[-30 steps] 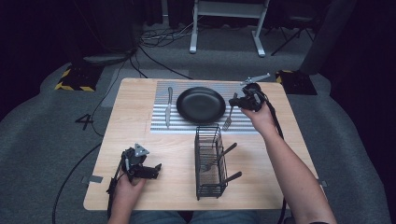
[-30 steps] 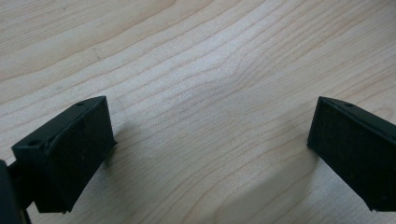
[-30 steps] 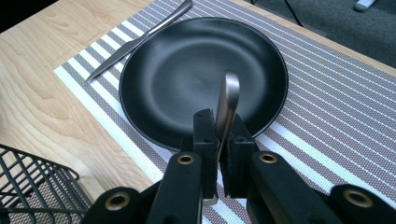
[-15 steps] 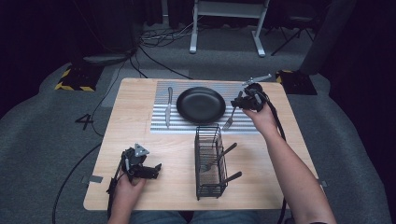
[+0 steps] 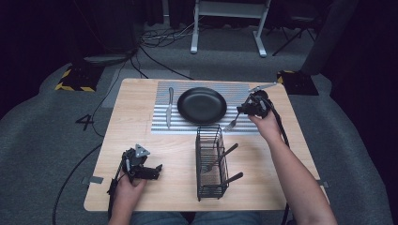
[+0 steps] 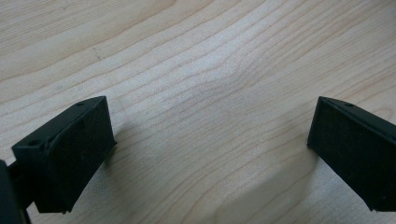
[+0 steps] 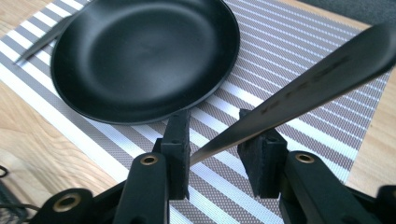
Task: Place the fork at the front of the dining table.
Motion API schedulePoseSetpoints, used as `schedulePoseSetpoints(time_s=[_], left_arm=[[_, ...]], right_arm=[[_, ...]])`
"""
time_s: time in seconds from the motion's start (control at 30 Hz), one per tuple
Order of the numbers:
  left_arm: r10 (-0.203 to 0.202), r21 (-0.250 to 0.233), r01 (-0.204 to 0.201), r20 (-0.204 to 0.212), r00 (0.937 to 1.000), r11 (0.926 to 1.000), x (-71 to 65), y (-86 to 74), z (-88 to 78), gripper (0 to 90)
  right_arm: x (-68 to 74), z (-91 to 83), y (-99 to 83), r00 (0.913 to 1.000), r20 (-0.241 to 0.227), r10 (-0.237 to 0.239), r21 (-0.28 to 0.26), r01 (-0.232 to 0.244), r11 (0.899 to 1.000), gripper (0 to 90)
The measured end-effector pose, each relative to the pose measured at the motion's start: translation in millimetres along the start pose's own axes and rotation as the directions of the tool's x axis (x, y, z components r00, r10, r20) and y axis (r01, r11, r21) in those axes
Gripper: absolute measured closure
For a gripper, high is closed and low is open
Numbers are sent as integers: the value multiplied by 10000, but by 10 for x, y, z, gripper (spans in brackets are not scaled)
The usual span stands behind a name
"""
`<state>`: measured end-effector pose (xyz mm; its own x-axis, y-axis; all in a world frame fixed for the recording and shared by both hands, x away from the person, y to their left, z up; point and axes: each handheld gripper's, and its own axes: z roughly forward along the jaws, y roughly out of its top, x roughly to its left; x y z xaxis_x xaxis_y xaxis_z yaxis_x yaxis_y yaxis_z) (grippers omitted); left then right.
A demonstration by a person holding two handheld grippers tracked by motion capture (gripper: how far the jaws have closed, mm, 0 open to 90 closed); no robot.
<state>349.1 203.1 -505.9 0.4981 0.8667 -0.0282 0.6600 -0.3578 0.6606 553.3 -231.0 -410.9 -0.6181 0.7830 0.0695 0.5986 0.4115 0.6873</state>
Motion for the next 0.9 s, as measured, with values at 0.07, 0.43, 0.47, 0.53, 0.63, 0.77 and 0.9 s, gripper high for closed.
schedulePoseSetpoints(time_s=[0.07, 0.43, 0.47, 0.53, 0.63, 0.77, 0.9], left_arm=[[-6, 8, 6, 2, 10000, 10000, 0, 0, -1, 5], [-7, 9, 7, 2, 10000, 10000, -1, 0, -1, 5], [-8, 8, 8, 3, 10000, 10000, -1, 0, -1, 5], [-9, 9, 9, 3, 10000, 10000, -1, 0, -1, 5], [-7, 10, 7, 1, 10000, 10000, -1, 0, -1, 5], [-8, 7, 8, 1, 10000, 10000, -1, 0, 0, 5], [-16, 12, 16, 0, 10000, 10000, -1, 0, -1, 5]], right_arm=[[-22, 31, -35, 10000, 8, 69, 114, -69, 9999, 643], [-59, 175, -165, 9998, 97, 188, 352, -192, 9992, 644], [-62, 189, -171, 9998, 101, 198, 381, -202, 9991, 643], [-62, 210, -183, 9997, 91, 223, 474, -227, 9986, 643], [-59, 251, -191, 9998, 202, 76, 588, -87, 9982, 641], [-46, 312, -208, 9998, 142, -100, 869, 87, 9962, 664], [0, 367, -218, 9991, 228, -368, 1013, 343, 9943, 676]])
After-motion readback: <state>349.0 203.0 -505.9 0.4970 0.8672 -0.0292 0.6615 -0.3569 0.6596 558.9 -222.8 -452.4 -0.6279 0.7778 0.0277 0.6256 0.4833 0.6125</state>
